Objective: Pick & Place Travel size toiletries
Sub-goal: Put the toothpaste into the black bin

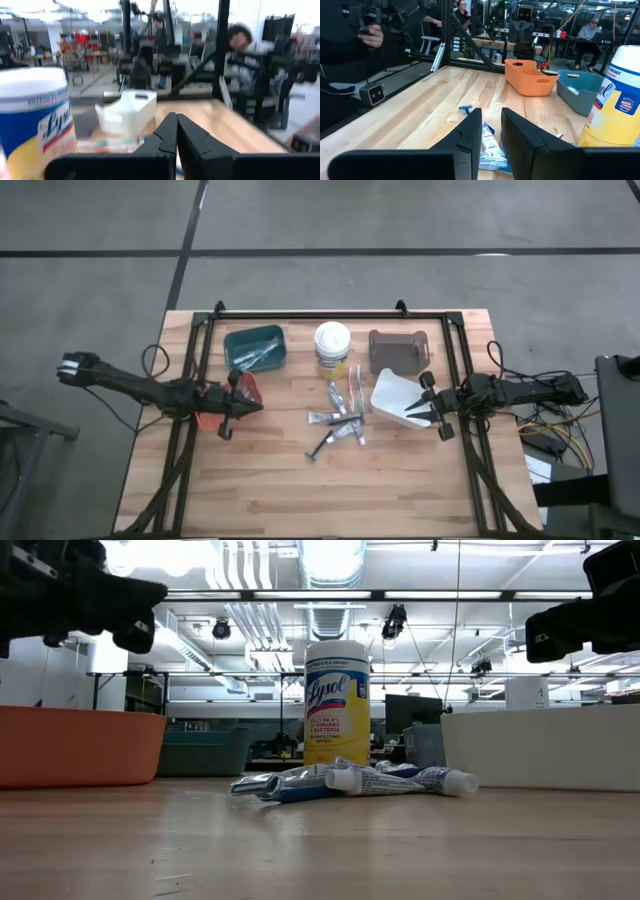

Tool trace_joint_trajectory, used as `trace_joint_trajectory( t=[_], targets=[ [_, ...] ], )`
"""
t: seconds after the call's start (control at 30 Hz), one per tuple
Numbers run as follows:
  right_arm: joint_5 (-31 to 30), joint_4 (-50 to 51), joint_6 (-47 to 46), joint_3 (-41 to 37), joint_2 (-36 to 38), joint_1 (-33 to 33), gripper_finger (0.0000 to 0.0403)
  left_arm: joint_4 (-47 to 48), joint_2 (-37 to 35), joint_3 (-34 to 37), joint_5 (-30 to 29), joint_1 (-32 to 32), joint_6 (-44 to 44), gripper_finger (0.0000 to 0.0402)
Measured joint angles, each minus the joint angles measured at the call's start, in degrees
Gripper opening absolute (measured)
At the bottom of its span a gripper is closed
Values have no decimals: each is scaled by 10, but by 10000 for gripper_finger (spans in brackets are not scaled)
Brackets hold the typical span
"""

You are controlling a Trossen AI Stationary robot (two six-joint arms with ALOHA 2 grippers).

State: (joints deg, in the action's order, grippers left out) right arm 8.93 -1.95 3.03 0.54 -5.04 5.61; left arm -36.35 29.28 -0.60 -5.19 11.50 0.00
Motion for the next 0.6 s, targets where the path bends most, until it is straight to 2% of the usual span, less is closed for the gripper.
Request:
trace_joint_trajectory(
  t=[0.13,0.4,0.6],
  targets=[
    [0,0,0,0,0,0,78,83,-64,0,0,0,7,7],
    [0,0,-10,0,0,0,84,182,-182,0,0,0,49,7],
    [0,-31,-124,0,1,0,74,277,-261,0,0,0,57,7]
  ],
)
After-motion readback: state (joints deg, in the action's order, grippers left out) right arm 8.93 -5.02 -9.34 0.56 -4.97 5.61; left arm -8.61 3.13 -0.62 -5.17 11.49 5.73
